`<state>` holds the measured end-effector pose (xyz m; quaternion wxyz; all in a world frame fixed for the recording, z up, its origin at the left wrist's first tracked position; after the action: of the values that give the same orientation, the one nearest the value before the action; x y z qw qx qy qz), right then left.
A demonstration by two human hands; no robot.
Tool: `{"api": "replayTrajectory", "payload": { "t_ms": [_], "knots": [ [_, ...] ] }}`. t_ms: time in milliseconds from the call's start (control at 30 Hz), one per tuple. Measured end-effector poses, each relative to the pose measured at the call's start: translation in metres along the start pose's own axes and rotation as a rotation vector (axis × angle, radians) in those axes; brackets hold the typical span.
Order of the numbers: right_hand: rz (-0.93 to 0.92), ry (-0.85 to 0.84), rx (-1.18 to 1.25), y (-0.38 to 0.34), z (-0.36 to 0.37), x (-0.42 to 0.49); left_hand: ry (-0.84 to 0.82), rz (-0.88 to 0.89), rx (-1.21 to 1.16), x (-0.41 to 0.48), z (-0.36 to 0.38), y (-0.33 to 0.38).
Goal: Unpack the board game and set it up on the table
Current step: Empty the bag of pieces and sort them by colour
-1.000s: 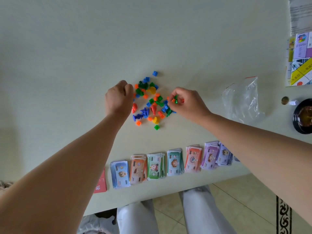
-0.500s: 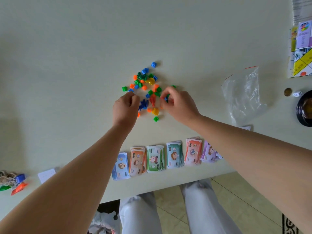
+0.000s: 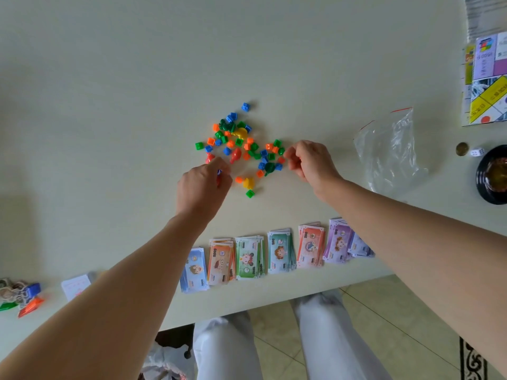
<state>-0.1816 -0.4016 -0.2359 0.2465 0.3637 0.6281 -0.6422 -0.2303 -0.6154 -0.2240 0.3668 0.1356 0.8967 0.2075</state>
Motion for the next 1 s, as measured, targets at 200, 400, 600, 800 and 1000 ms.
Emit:
{"api": "replayTrajectory", "payload": {
  "t_ms": [200,400,600,800,1000],
  "knots": [
    [-0.167,-0.167,-0.41,0.001,0.027,0.003,0.059,-0.075,-0.119,0.0,-0.004,-0.004],
    [-0.203,-0.007,-0.539,-0.005,0.015,0.0,0.105,-0.117,-0.161,0.003,-0.006,-0.003],
    [-0.169,-0.159,-0.751,-0.005,0.031,0.0,0.095,-0.076,-0.156,0.001,-0.006,-0.001],
    [-0.226,0.082,-0.605,-0.014,0.006,0.002,0.142,-0.088,-0.151,-0.003,-0.011,-0.009],
    [-0.237,-0.095,-0.64,-0.015,0.025,0.004,0.101,-0.039,-0.181,-0.009,-0.006,-0.01]
  ]
}}
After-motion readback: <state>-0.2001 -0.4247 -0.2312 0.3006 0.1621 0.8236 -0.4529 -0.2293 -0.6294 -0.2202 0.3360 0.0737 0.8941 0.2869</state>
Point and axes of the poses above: each hand's wrist, its own x-axis towards the middle knuckle, its own z-axis out of the palm, y = z × x, the point moved 5 cm from there along x, towards the middle knuckle, and after that the axes turned 15 degrees about -y, right-handed, at the moved point
